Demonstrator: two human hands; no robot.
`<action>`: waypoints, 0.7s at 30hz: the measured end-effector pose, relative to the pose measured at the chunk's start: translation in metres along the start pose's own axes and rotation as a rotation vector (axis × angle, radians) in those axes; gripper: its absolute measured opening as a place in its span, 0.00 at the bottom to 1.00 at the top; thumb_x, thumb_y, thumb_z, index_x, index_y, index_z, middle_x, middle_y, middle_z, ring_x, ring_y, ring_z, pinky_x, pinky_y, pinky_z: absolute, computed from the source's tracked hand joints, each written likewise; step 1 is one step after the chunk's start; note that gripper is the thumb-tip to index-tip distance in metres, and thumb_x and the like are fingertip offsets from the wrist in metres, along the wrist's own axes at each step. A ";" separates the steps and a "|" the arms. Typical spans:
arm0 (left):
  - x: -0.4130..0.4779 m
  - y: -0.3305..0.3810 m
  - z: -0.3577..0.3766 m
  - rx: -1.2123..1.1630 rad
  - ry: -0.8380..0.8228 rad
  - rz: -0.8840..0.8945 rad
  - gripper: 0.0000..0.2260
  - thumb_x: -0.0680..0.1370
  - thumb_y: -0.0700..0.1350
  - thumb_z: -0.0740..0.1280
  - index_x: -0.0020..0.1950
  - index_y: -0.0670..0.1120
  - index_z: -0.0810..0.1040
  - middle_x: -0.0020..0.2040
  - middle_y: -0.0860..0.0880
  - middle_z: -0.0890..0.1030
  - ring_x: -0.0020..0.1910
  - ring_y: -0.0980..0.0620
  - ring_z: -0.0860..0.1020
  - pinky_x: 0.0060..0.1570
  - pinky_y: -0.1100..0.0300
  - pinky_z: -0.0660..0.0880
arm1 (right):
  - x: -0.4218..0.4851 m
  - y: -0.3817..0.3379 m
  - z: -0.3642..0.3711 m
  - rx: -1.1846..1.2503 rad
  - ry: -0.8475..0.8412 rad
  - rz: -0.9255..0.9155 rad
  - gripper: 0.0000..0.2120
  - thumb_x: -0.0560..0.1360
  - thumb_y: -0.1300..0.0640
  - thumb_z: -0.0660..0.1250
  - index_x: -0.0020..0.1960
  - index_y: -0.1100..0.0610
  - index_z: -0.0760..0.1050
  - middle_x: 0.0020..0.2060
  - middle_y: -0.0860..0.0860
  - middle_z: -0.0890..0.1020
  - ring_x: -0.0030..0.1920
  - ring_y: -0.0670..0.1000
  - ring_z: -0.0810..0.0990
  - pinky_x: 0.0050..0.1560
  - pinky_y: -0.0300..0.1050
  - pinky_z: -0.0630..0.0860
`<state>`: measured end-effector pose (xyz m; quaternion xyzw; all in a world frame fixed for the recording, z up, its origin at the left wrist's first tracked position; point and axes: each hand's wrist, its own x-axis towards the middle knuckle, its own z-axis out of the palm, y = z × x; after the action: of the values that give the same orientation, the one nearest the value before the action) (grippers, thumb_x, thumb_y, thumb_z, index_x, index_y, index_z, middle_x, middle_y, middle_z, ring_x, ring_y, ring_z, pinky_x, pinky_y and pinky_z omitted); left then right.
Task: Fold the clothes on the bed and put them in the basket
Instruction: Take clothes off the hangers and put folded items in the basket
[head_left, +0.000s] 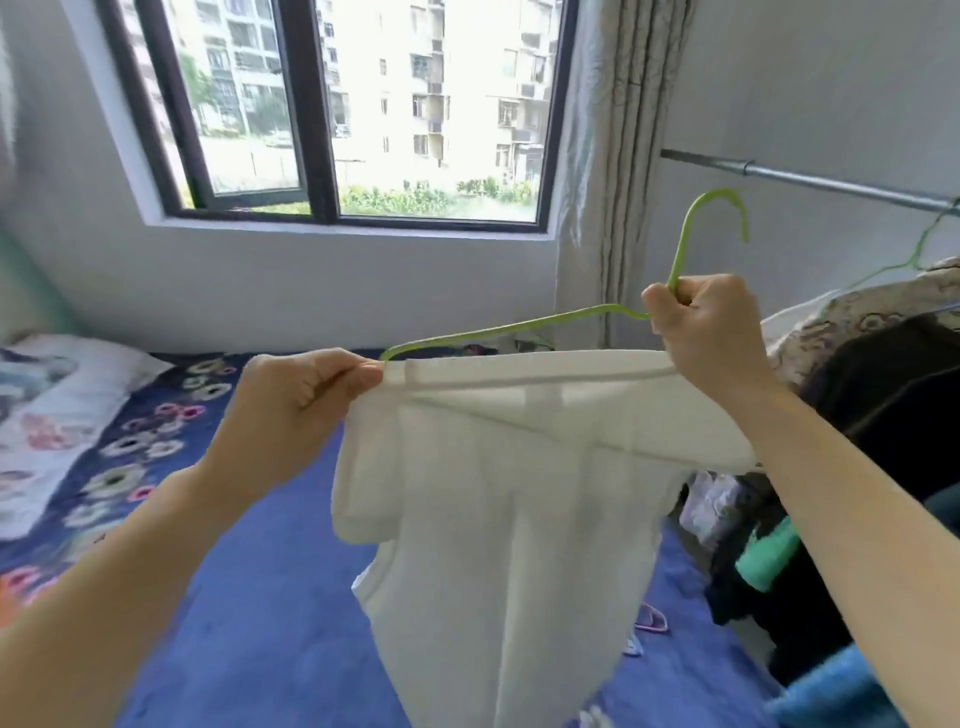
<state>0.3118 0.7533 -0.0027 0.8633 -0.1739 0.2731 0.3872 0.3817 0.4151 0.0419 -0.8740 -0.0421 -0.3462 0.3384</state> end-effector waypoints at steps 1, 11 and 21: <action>0.001 -0.007 -0.012 0.027 0.059 -0.007 0.06 0.77 0.56 0.63 0.40 0.63 0.77 0.40 0.57 0.81 0.37 0.54 0.77 0.36 0.72 0.69 | 0.006 -0.007 0.014 0.113 0.008 0.049 0.20 0.70 0.47 0.59 0.27 0.62 0.71 0.20 0.55 0.72 0.26 0.58 0.69 0.32 0.49 0.67; 0.035 -0.079 -0.037 0.257 0.228 -0.144 0.12 0.82 0.50 0.59 0.42 0.46 0.73 0.30 0.50 0.72 0.33 0.46 0.72 0.37 0.55 0.69 | 0.054 -0.066 0.132 0.655 -0.439 0.527 0.22 0.83 0.51 0.52 0.37 0.56 0.76 0.34 0.50 0.78 0.36 0.49 0.73 0.39 0.43 0.72; -0.042 -0.220 0.072 0.325 -0.286 -0.720 0.16 0.81 0.56 0.57 0.41 0.48 0.72 0.36 0.49 0.78 0.40 0.43 0.75 0.39 0.50 0.70 | -0.006 0.053 0.208 0.677 -0.872 0.633 0.09 0.83 0.61 0.57 0.47 0.59 0.74 0.35 0.55 0.83 0.30 0.49 0.81 0.35 0.40 0.80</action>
<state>0.4157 0.8425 -0.1935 0.9480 0.1323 0.0217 0.2886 0.5134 0.5045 -0.1020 -0.7493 -0.0229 0.1909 0.6337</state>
